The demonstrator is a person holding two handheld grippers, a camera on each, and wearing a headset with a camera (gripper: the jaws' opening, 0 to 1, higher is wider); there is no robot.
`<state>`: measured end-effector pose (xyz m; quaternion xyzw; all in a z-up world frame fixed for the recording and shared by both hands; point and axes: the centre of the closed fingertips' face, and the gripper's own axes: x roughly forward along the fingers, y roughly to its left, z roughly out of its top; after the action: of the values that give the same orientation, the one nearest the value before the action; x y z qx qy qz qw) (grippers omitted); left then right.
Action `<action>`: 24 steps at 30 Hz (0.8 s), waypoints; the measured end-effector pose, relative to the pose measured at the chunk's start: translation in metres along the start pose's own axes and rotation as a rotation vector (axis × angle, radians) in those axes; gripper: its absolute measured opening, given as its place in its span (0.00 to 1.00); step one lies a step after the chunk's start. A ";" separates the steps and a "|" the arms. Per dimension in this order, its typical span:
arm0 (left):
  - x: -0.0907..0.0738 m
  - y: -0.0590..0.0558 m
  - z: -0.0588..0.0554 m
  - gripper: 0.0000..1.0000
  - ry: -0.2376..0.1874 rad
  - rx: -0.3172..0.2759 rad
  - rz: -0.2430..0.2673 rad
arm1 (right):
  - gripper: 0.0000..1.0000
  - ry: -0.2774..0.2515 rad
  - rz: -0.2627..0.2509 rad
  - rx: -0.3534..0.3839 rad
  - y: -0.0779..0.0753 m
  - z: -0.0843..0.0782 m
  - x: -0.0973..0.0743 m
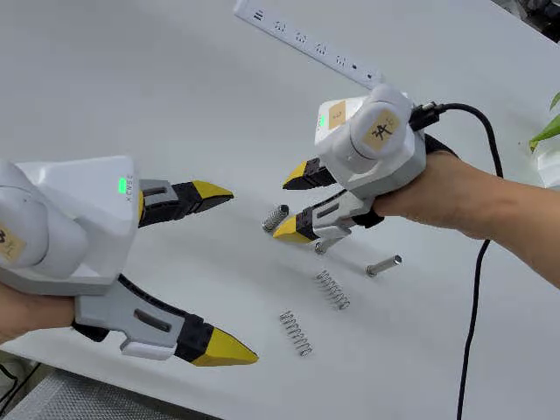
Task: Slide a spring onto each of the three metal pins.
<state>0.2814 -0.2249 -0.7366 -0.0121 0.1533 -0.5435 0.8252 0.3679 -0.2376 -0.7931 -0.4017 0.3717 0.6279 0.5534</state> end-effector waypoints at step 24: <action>-0.003 -0.006 0.006 0.99 0.098 0.061 -0.027 | 0.82 -0.295 -0.134 0.185 0.036 -0.027 -0.086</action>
<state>0.2768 -0.2254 -0.7295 0.0374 0.1767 -0.5587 0.8094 0.3407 -0.3004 -0.7247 -0.2767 0.3150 0.6048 0.6770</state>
